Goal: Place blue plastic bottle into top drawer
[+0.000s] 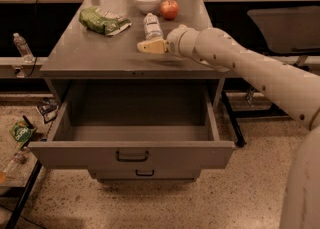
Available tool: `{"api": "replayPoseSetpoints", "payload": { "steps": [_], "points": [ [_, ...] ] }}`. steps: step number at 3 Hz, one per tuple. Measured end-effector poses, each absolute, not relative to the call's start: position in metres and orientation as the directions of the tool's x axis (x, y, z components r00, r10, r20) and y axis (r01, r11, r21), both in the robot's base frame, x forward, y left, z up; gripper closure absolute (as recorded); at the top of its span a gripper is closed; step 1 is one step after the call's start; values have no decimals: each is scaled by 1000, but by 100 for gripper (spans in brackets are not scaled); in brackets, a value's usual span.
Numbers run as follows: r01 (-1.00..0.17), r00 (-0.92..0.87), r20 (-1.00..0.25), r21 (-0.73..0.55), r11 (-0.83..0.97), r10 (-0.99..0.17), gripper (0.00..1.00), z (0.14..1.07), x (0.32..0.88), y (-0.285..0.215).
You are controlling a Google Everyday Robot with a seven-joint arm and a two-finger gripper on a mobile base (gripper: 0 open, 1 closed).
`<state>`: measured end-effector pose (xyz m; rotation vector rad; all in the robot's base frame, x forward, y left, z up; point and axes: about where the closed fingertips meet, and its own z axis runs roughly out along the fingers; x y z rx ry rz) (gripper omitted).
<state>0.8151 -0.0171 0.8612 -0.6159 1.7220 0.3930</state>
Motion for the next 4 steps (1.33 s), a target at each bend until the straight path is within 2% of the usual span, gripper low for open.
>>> {"api": "replayPoseSetpoints", "payload": {
  "steps": [1,4],
  "points": [
    [-578,-161,-970,-56,814,-181,16,858,831,-6],
    [-550,-182,-966,-57,833,-186,86,860,839,4]
  ]
}}
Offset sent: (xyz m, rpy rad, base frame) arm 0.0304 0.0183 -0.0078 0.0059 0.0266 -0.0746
